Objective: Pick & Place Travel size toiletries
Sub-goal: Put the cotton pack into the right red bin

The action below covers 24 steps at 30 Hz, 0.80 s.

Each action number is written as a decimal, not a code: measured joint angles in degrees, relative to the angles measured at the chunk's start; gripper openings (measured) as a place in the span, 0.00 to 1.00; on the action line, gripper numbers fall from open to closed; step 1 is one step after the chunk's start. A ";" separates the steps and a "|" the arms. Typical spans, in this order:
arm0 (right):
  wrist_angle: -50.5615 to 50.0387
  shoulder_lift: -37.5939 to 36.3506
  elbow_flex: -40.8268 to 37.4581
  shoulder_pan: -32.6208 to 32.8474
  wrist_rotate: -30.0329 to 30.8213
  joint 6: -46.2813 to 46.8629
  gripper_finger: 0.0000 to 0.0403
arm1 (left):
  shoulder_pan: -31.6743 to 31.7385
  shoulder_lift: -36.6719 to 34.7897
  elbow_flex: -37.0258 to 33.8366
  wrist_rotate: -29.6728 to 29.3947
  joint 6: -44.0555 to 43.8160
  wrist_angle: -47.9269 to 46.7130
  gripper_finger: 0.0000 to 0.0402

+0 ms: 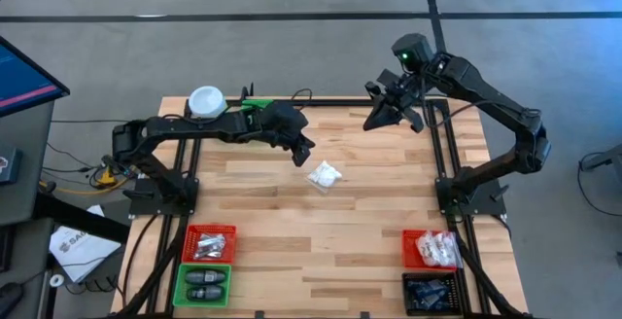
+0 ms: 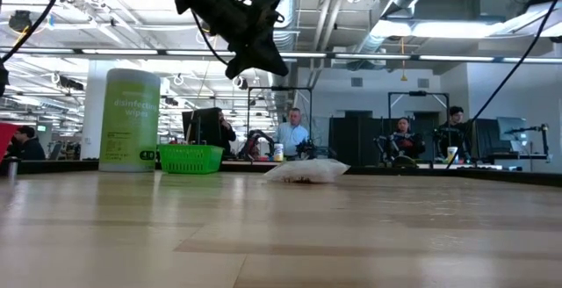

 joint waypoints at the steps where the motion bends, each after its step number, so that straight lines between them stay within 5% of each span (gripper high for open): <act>1: -1.13 0.02 -0.17 0.03 1.39 -0.83 0.00 | 0.00 0.00 0.02 0.00 -0.10 0.30 0.00; 10: 4.81 -2.35 -16.87 -0.55 4.48 1.42 0.00 | -0.10 5.44 0.15 -2.09 -4.39 0.49 0.00; 20: 16.72 -2.89 -30.84 2.31 32.10 14.17 0.00 | 0.24 16.68 0.17 -5.99 -9.58 1.23 0.00; 24: 17.34 -2.89 -32.07 4.64 35.10 15.67 0.00 | 0.29 19.36 0.17 -3.44 -10.15 3.47 0.00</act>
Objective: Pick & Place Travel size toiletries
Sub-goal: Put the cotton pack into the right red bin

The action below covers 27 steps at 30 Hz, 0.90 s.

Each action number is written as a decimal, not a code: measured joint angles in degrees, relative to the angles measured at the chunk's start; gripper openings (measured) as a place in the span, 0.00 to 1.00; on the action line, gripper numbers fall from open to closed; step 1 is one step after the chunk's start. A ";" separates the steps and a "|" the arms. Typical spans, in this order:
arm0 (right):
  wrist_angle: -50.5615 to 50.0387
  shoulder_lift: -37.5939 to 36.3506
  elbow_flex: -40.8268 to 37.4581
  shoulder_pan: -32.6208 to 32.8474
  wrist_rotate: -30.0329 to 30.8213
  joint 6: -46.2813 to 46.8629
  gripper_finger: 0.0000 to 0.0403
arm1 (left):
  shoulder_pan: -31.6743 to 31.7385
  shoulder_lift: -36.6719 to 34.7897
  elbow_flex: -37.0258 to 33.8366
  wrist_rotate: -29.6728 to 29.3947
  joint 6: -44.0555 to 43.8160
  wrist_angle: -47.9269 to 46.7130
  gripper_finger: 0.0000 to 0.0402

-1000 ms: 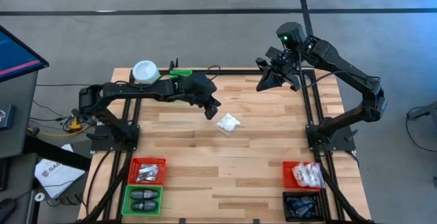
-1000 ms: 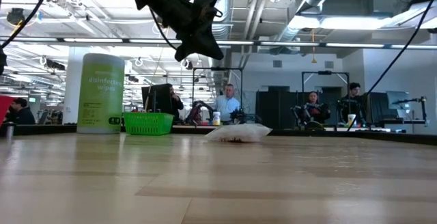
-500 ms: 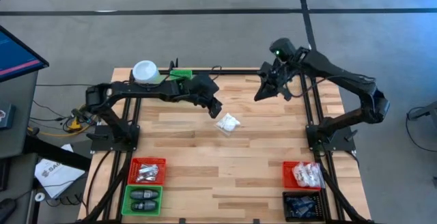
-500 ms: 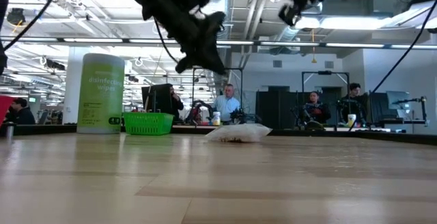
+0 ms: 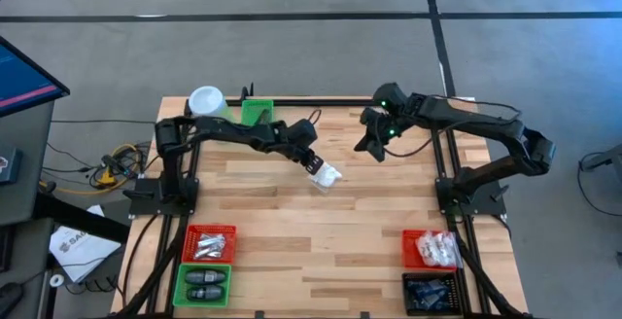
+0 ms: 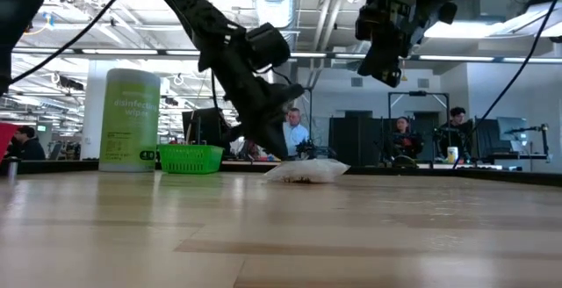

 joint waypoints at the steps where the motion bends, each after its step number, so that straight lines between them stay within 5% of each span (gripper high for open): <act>1: 0.24 -0.01 -0.15 0.62 0.27 0.13 0.00 | -0.08 0.55 0.00 0.54 0.01 0.57 0.00; 16: 2.60 -0.02 -0.54 5.47 3.20 5.19 0.00 | -3.18 9.46 9.05 8.51 6.44 2.65 0.00; 27: 2.50 0.04 -0.54 5.56 3.35 11.00 0.00 | -5.96 6.23 9.09 9.59 9.53 -0.22 0.00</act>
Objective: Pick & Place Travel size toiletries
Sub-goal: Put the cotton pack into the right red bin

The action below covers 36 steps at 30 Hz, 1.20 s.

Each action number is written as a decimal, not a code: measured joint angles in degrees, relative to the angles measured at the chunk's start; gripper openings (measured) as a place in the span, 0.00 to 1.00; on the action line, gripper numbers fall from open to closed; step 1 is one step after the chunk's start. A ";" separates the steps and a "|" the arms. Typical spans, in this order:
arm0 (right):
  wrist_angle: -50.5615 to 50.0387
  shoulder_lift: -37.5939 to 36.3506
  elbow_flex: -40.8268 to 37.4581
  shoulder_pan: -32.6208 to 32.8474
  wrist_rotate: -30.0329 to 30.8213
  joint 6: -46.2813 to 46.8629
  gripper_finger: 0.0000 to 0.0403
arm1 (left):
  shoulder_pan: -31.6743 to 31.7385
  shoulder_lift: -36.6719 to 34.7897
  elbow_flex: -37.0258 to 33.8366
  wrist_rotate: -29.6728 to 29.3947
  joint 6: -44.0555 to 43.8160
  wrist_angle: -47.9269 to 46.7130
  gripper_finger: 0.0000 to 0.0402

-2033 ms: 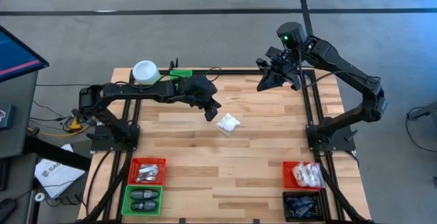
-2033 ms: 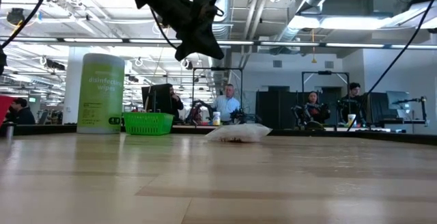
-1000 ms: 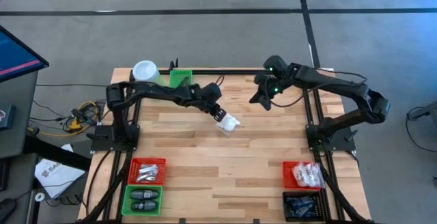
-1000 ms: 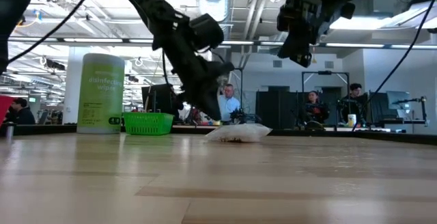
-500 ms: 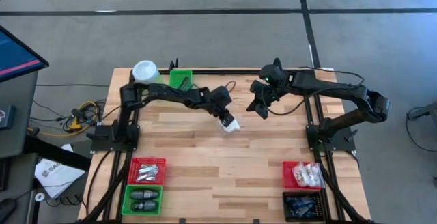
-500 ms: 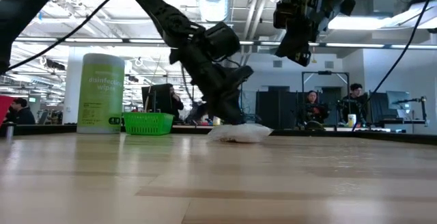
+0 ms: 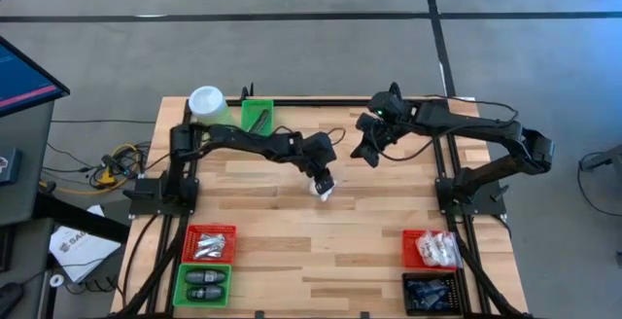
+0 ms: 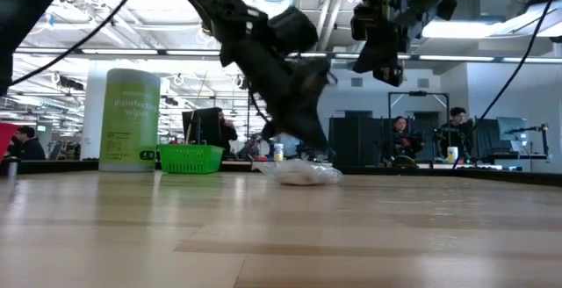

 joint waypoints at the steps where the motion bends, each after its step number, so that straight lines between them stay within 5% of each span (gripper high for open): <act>1: 0.20 0.02 0.02 0.22 0.00 1.89 0.00 | 0.21 -1.23 -0.12 -0.10 -0.66 0.02 0.00; 5: 2.66 0.04 0.04 1.92 0.90 8.95 0.00 | 1.46 -6.51 -2.17 -0.19 -3.35 -0.19 0.00; 12: 4.90 2.57 0.07 8.38 15.98 26.86 0.00 | 5.79 -15.05 -10.27 3.73 -13.68 -0.42 0.00; 16: 7.90 7.44 0.09 13.02 18.25 37.15 0.00 | 7.66 -19.05 -15.90 7.12 -17.50 -0.45 0.02; 29: 16.64 20.89 3.68 19.05 19.31 50.13 0.00 | 9.38 -22.67 -27.05 11.71 -25.03 5.66 0.46; 36: 15.58 21.27 4.29 19.15 20.30 51.49 0.00 | 9.53 -21.23 -27.89 11.57 -29.57 8.58 0.56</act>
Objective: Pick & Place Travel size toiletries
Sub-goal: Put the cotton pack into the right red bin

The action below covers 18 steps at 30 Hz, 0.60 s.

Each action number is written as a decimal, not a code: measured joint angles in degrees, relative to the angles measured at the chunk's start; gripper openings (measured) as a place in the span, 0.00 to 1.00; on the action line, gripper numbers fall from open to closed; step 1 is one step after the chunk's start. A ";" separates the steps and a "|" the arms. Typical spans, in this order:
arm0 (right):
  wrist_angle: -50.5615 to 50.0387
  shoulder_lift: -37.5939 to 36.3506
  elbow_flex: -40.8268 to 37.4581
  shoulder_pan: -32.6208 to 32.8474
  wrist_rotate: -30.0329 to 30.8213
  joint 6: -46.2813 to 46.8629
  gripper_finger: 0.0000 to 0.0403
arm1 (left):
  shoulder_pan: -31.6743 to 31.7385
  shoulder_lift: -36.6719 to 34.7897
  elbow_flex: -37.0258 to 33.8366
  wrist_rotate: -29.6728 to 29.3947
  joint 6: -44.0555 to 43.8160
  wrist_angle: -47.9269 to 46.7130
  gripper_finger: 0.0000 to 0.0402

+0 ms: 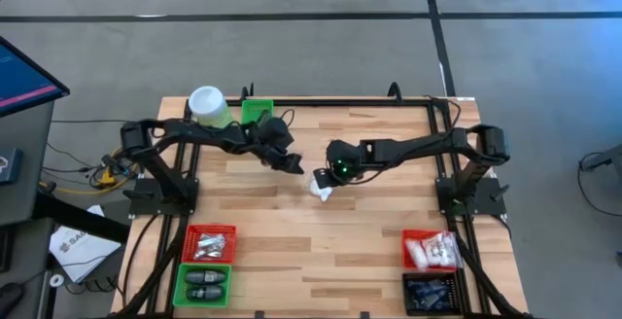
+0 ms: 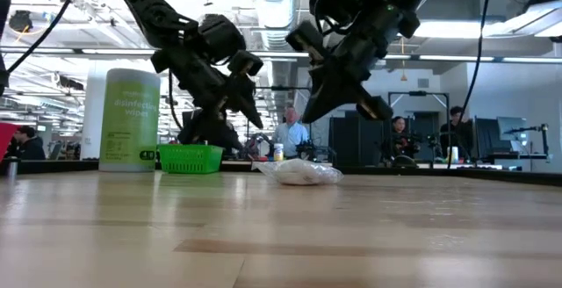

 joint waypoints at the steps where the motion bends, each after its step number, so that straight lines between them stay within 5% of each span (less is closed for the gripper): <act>1: -0.33 0.00 -0.02 -0.33 0.03 0.05 0.00 | -0.04 0.39 -0.02 0.01 -0.82 0.02 0.56; 9: -4.64 2.01 -0.09 -0.15 1.36 1.43 0.00 | -1.32 3.90 -0.02 -0.37 -2.75 0.38 0.42; 18: -6.48 4.04 -0.07 0.66 1.60 2.65 0.00 | -2.51 6.05 0.04 -2.84 0.67 0.79 0.04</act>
